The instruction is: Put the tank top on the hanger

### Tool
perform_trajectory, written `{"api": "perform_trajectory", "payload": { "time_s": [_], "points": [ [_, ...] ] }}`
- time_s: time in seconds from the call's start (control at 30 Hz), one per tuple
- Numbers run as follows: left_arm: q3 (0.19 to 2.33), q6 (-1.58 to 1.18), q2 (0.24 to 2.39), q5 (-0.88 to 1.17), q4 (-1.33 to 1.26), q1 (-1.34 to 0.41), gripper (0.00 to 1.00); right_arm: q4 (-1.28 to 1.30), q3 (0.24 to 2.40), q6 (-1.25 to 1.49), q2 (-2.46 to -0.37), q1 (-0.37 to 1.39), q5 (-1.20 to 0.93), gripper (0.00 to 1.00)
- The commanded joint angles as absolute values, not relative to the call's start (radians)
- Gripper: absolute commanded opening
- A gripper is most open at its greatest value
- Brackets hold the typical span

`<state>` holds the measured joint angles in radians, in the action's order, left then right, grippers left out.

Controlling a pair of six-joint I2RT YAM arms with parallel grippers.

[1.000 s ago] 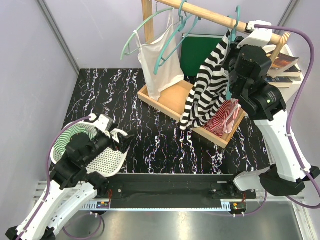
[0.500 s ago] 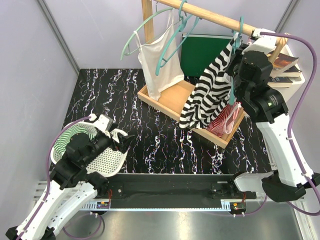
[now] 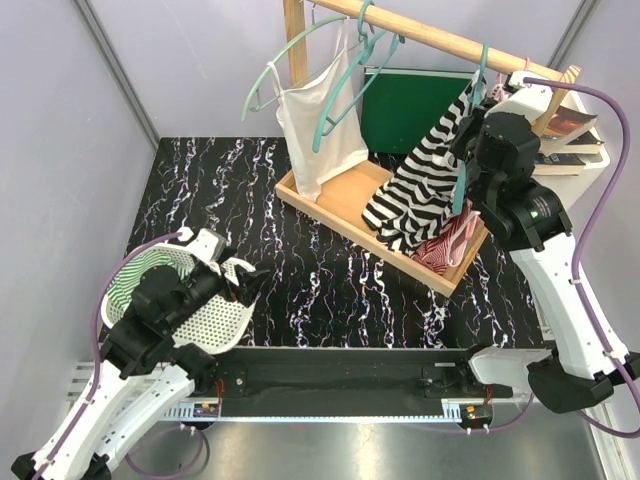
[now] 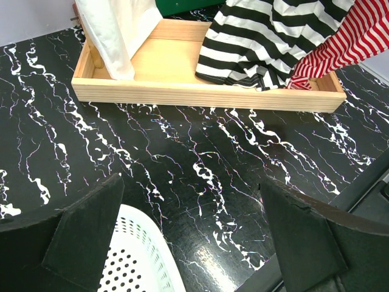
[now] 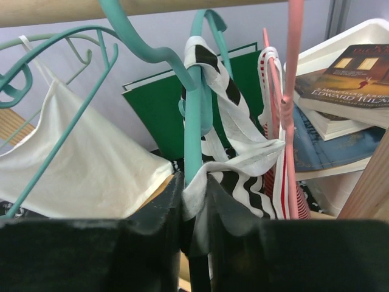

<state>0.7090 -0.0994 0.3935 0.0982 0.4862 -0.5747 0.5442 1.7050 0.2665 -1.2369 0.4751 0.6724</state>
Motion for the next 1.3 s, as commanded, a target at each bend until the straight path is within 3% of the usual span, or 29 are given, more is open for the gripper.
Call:
{"api": "perform_trajectory", "payload": {
  "time_s": [0.0, 0.07, 0.1, 0.33, 0.57, 0.8, 0.93, 1.07, 1.27],
  "points": [
    [0.709, -0.106, 0.403, 0.112, 0.474, -0.572, 0.99, 0.518, 1.686, 0.284, -1.184, 0.466, 0.620, 0.39],
    [0.710, -0.106, 0.407, 0.110, 0.476, -0.571, 0.99, 0.517, 1.666, 0.281, -1.169, 0.466, 0.609, 0.51],
    [0.712, -0.106, 0.407, 0.109, 0.474, -0.572, 0.99, 0.517, 1.660, 0.281, -1.154, 0.466, 0.598, 0.64],
    [0.710, -0.106, 0.420, 0.109, 0.476, -0.572, 0.99, 0.508, 1.611, 0.267, -1.083, 0.466, 0.548, 0.91],
    [0.712, -0.106, 0.420, 0.100, 0.477, -0.572, 0.99, 0.499, 1.585, 0.255, -1.017, 0.468, 0.532, 1.00],
    [0.710, -0.109, 0.417, 0.077, 0.480, -0.571, 0.99, 0.437, 1.530, 0.223, -0.907, 0.466, 0.462, 1.00],
    [0.710, -0.110, 0.416, 0.071, 0.480, -0.572, 0.99, 0.296, 1.463, 0.164, -0.839, 0.466, 0.241, 0.99],
    [0.712, -0.115, 0.423, 0.048, 0.483, -0.571, 0.99, 0.394, 1.584, 0.137, -0.946, 0.466, 0.065, 1.00],
    [0.713, -0.124, 0.414, 0.003, 0.489, -0.569, 0.99, 0.405, 1.597, 0.156, -1.047, 0.483, -0.181, 0.97]
  ]
}}
